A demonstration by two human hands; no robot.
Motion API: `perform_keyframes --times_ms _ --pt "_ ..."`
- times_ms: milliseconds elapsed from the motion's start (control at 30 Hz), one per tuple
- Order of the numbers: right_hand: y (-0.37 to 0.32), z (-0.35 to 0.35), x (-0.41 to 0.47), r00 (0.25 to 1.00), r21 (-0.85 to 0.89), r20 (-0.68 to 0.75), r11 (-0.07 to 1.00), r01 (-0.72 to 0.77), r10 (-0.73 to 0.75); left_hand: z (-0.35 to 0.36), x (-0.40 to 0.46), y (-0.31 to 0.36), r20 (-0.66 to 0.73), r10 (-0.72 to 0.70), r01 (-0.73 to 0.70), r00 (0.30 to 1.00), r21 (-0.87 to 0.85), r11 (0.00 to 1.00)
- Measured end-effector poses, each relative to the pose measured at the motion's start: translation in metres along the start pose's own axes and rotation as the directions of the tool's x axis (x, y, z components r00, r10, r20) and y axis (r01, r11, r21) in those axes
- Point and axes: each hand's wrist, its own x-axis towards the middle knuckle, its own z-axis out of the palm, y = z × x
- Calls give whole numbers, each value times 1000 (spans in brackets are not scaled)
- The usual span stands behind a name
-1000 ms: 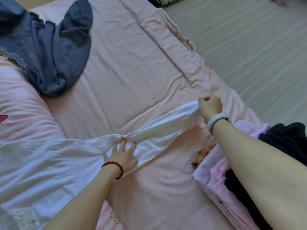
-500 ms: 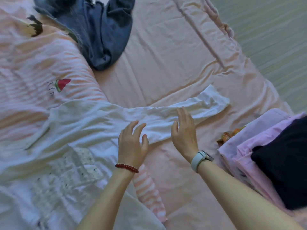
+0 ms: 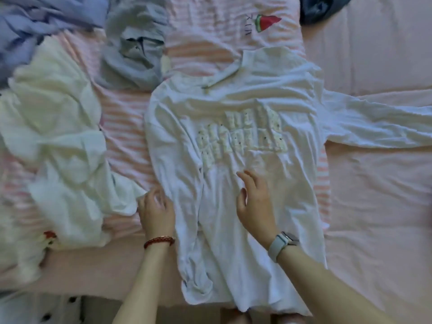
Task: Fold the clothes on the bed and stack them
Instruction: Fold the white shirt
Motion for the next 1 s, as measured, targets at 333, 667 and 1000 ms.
perform_keyframes --times_ms 333,667,1000 --pt "-26 76 -50 936 -124 343 983 133 -83 11 -50 -102 564 -278 348 777 -17 937" --pt "-36 67 -127 634 -110 770 994 12 78 -25 -62 -127 716 -311 568 625 -144 810" --pt "-106 17 -112 790 315 612 903 -293 42 -105 -52 -68 831 -84 805 550 -501 317"
